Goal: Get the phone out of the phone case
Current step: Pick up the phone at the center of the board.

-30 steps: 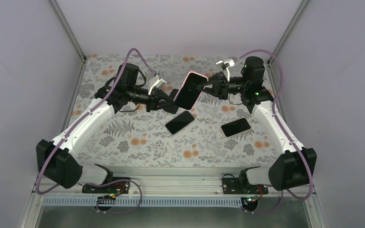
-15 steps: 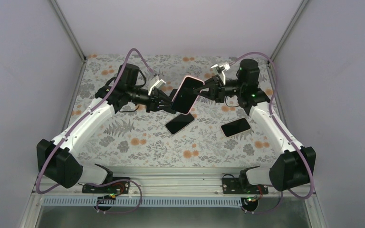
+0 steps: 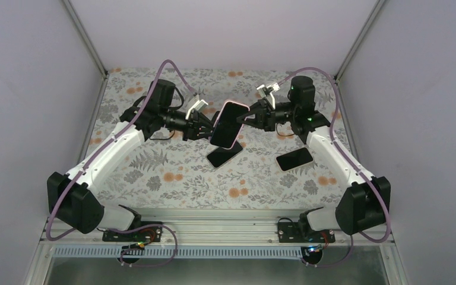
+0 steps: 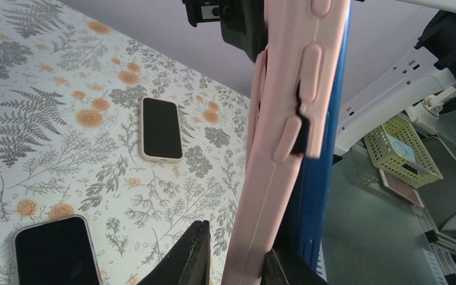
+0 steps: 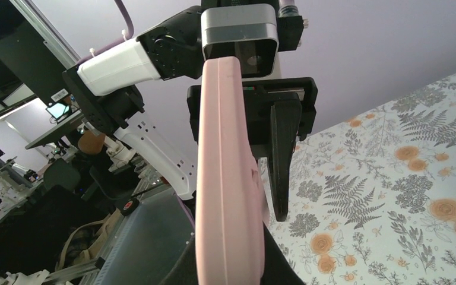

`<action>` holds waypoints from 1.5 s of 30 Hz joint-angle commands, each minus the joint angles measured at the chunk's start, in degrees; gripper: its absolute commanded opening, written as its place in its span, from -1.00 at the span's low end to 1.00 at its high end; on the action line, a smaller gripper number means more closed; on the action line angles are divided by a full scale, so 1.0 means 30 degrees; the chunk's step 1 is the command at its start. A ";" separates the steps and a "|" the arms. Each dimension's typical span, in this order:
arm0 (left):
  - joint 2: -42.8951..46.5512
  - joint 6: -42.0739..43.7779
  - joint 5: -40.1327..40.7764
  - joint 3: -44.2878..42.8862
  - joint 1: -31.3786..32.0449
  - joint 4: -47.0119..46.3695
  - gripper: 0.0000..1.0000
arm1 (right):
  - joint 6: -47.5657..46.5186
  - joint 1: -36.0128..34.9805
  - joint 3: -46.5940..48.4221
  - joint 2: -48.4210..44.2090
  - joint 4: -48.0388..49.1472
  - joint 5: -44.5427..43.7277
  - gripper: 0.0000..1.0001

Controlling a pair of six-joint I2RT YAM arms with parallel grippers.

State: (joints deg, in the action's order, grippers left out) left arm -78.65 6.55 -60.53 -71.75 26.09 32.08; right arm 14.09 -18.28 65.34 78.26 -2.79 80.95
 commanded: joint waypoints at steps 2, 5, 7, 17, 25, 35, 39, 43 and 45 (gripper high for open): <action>-0.0270 -0.0456 -0.0457 -0.1307 0.0356 -0.3033 -0.60 | -0.0355 -0.2185 -0.0693 0.0613 -0.0713 0.2681 -0.93; -0.0270 -0.0579 -0.0779 -0.1261 0.0385 -0.3171 -0.59 | -0.0370 -0.2442 -0.0604 0.0952 -0.0712 0.2695 -0.93; -0.0274 -0.0873 -0.1247 -0.1132 0.0387 -0.3476 -0.59 | -0.0389 -0.2683 -0.0501 0.1213 -0.0673 0.2724 -0.92; -0.0394 -0.1991 -0.2007 -0.0300 0.0592 -0.4657 -0.59 | -0.0224 -0.3425 0.0347 0.2393 -0.0799 0.2827 -0.92; -0.0344 -0.2845 -0.2110 0.0416 0.0364 -0.5496 -0.66 | -0.0229 -0.3506 0.0661 0.2576 -0.1056 0.2637 -0.87; 0.0030 -0.5976 -0.3377 0.2190 -0.1033 -0.8579 -0.95 | 0.0019 -0.2436 0.2335 0.3393 -0.1976 0.1683 -0.36; 0.0266 -0.6902 -0.3194 0.2708 -0.1288 -0.9298 -0.95 | 0.0351 -0.2085 0.2965 0.3656 -0.2007 0.0931 -0.19; 0.0417 -0.8551 -0.2938 0.3451 -0.1985 -1.0569 -0.95 | 0.0659 -0.1376 0.3401 0.3837 -0.2002 0.0158 -0.12; 0.0507 -0.9583 -0.2897 0.3871 -0.2328 -1.1601 -0.95 | 0.0939 -0.1117 0.3422 0.3801 -0.1788 -0.0112 -0.09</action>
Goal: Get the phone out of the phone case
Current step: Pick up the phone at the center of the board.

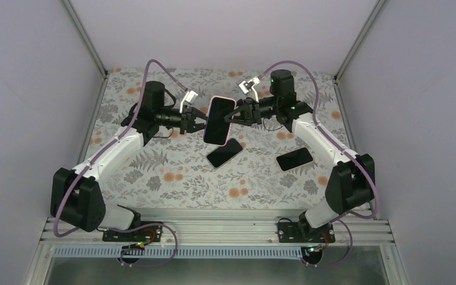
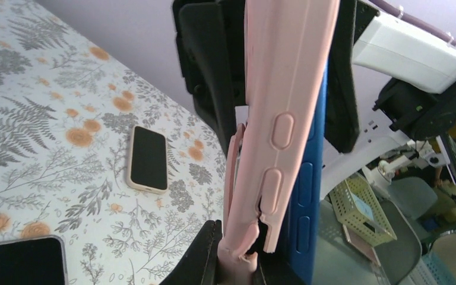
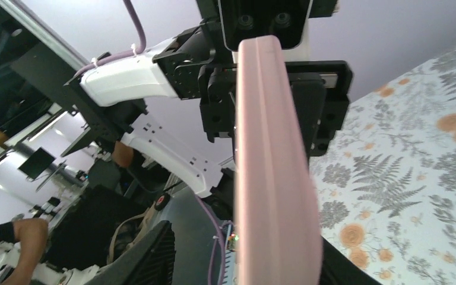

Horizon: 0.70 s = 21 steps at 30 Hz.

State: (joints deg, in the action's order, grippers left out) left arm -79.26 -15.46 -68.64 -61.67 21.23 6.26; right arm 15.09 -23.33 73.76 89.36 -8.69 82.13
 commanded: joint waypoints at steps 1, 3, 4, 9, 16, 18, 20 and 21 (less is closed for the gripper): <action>0.0752 -0.2534 -0.0164 0.0656 -0.0829 -0.3234 -0.95 | 0.0746 0.0621 0.0611 0.0096 0.0286 -0.0638 -0.09; 0.0862 -0.2596 -0.0145 0.0797 -0.0874 -0.3343 -0.95 | 0.0903 0.0658 0.0576 0.0070 0.0442 -0.0945 -0.10; 0.0921 -0.2595 -0.0161 0.0831 -0.0875 -0.3412 -0.95 | 0.0930 0.0658 0.0560 0.0067 0.0462 -0.1140 -0.12; 0.1072 -0.2444 -0.0302 0.1006 -0.0845 -0.3450 -0.95 | 0.1348 0.0775 0.0671 0.0272 0.0968 -0.1629 -0.38; 0.1001 -0.2176 -0.0538 0.0909 -0.0373 -0.3420 -0.95 | 0.1789 0.0704 0.0759 0.0855 0.1501 -0.1323 -0.83; 0.0906 -0.1990 -0.0635 0.0816 -0.0121 -0.3367 -0.94 | 0.1934 0.0612 0.0558 0.0804 0.1802 -0.0981 -0.92; 0.0779 -0.1633 -0.0652 0.0548 0.0177 -0.3029 -0.87 | 0.1920 0.0453 0.0480 0.0830 0.1867 -0.0609 -0.92; 0.0668 -0.1363 -0.0613 0.0386 0.0322 -0.2736 -0.79 | 0.1914 0.0384 0.0429 0.0868 0.1870 -0.0402 -0.92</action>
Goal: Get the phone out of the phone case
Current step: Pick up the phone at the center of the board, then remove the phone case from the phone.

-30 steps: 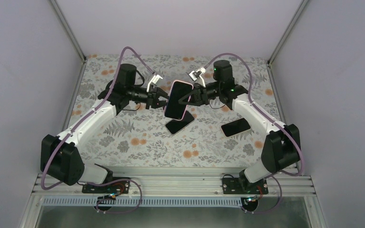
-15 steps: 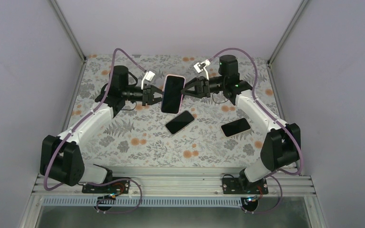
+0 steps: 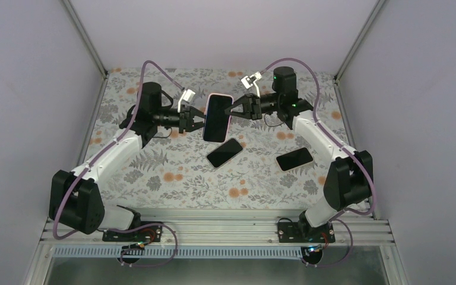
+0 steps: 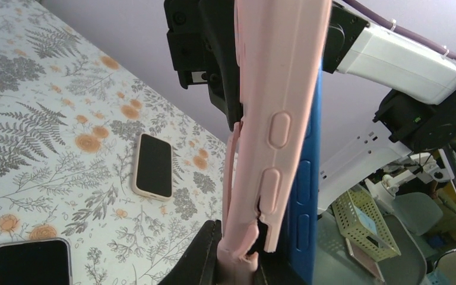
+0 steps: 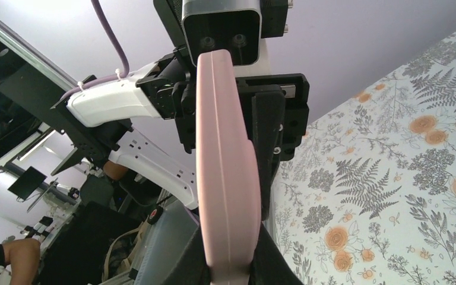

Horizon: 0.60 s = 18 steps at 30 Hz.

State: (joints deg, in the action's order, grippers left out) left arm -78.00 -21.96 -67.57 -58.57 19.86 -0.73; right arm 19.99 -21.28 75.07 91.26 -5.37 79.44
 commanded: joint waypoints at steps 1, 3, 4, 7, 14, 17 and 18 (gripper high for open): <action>0.0137 0.1077 -0.0917 -0.0878 0.0920 -0.0101 -0.72 | 0.0266 -0.0380 -0.0033 0.0254 0.0734 0.0637 -0.92; -0.0086 0.1412 -0.0751 -0.1248 0.1144 0.0360 -0.64 | 0.0132 -0.0569 -0.0047 0.0280 0.0569 0.0735 -0.92; -0.0187 0.1515 -0.0645 -0.1425 0.1218 0.0541 -0.62 | 0.0053 -0.0684 -0.0023 0.0278 0.0490 0.0762 -0.92; -0.0583 0.1536 -0.0527 -0.1839 0.1290 0.0795 -0.57 | -0.0325 -0.1017 0.0025 0.0331 0.0156 0.0853 -0.92; -0.0764 0.0938 -0.0604 -0.2014 0.1291 0.0305 -0.42 | -0.0931 -0.1160 0.0500 0.0689 -0.0623 0.0885 -0.92; -0.0721 0.0838 -0.0622 -0.1992 0.1242 0.0361 -0.43 | -0.1166 -0.1090 0.0999 0.0941 -0.1082 0.0803 -0.92; -0.0709 0.0781 -0.0643 -0.1969 0.1212 0.0361 -0.47 | -0.1197 -0.1016 0.1170 0.1002 -0.1170 0.0727 -0.92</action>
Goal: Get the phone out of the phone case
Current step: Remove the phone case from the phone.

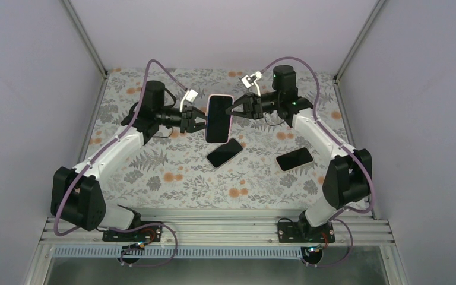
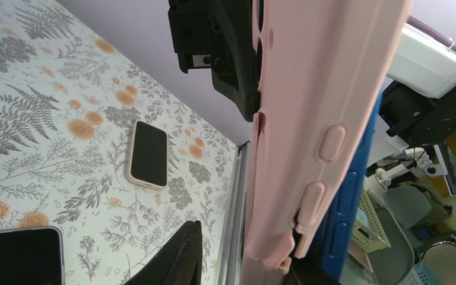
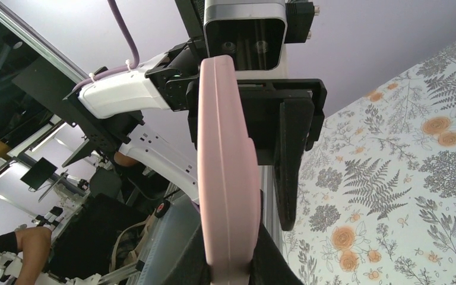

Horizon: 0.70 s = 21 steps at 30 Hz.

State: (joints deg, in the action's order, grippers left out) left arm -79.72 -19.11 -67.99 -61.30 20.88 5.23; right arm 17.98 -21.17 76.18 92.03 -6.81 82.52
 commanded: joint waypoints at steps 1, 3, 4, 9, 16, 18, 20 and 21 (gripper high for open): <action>-0.0150 -0.0294 -0.0511 -0.1066 0.0814 -0.1628 -0.57 | -0.0541 -0.0981 0.0977 0.0798 -0.0763 -0.0379 -0.92; -0.0163 -0.0520 -0.0562 -0.1127 0.0632 -0.1630 -0.86 | -0.0650 -0.0755 0.1364 0.0924 -0.1015 -0.0541 -0.92; -0.0198 -0.0694 -0.0503 -0.1166 0.0525 -0.1632 -0.94 | -0.0758 -0.0637 0.1612 0.0948 -0.1247 -0.0662 -0.90; -0.0365 -0.1601 -0.0432 -0.1413 -0.0091 -0.1640 -0.95 | -0.0990 0.0228 0.3123 0.0957 -0.1767 -0.1662 -0.64; -0.1250 -0.3295 0.1034 -0.3201 -0.0981 -0.0450 -0.95 | -0.3506 0.1500 0.7322 0.2204 -0.5854 -0.7428 0.44; -0.1448 -0.3897 0.1767 -0.3467 -0.1151 -0.0085 -0.95 | -0.4278 0.1497 0.7523 0.1857 -0.6220 -0.9126 0.84; -0.1723 -0.4344 0.2522 -0.3915 -0.1317 0.0894 -0.95 | -0.4821 0.1476 0.7253 0.1372 -0.6067 -1.0628 0.99; -0.1865 -0.4552 0.2892 -0.4166 -0.1411 0.1288 -0.95 | -0.5110 0.1422 0.7031 0.1246 -0.6005 -1.1397 0.99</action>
State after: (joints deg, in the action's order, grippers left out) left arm -84.29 -28.38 -63.24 -69.60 17.61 6.55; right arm 8.64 -16.40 97.30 97.45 -21.08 61.01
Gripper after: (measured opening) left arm 0.075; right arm 0.981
